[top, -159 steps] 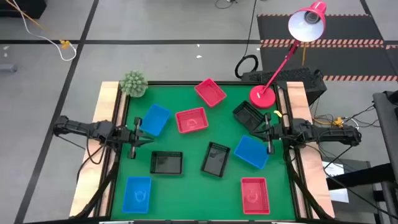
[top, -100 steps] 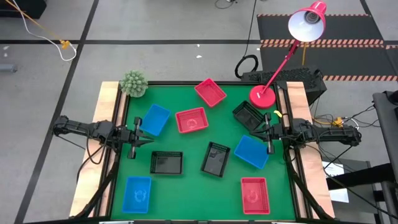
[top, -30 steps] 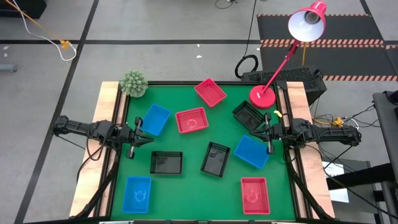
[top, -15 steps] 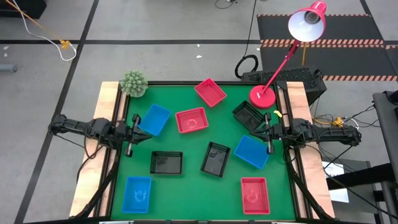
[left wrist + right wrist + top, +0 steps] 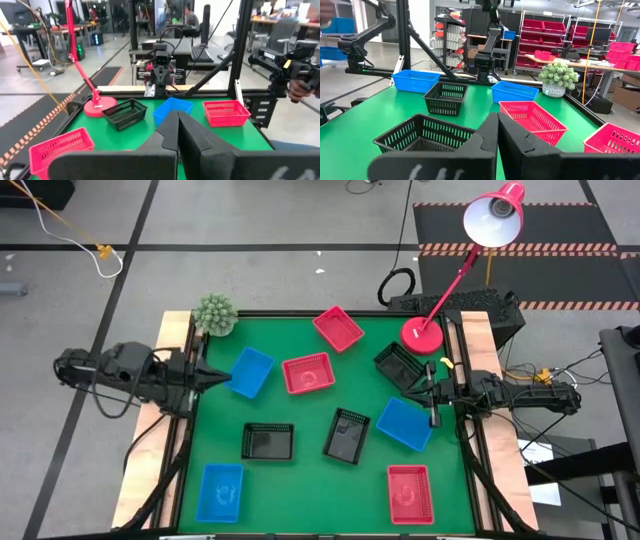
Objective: Stack baskets by color
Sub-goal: Stack the middle red bin on the bottom red bin
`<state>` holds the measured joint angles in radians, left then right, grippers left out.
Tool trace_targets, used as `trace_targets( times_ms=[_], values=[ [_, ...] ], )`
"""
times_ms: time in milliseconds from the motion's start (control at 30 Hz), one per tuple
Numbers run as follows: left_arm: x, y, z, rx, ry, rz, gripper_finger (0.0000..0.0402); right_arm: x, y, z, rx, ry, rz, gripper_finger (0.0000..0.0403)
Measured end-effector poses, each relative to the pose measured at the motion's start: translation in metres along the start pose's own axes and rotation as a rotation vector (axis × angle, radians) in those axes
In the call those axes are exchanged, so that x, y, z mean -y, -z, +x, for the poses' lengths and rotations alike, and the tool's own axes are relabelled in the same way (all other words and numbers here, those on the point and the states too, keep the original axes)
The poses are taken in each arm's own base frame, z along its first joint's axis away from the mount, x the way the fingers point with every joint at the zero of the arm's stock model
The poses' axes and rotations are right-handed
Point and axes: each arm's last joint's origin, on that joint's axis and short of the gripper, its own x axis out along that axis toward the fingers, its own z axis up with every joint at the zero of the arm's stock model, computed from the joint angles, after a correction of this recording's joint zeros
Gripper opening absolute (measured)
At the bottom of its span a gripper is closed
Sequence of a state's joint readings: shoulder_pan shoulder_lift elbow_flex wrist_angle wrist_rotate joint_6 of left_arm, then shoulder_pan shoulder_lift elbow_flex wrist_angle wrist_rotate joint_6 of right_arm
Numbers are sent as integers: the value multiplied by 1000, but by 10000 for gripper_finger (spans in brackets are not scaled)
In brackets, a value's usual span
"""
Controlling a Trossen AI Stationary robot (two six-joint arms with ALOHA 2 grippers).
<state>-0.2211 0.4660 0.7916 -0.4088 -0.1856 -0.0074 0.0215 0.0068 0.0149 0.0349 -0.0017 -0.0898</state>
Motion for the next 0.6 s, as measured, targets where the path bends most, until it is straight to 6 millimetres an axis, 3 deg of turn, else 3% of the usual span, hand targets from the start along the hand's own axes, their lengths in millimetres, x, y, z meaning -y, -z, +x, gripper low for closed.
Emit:
trace_targets(
  times_ms=[133,233,467,600],
  values=[
    [1,-33,2,9,0,1,5,0,-2,0,24,2,13,0],
    [2,-46,8,12,3,-1,6,0,-4,0,40,3,91,0],
    [9,-27,37,-105,14,93,7,0,-6,0,59,-3,269,0],
    [10,-27,47,-109,12,138,7,1,-8,0,68,0,342,0]
  ],
)
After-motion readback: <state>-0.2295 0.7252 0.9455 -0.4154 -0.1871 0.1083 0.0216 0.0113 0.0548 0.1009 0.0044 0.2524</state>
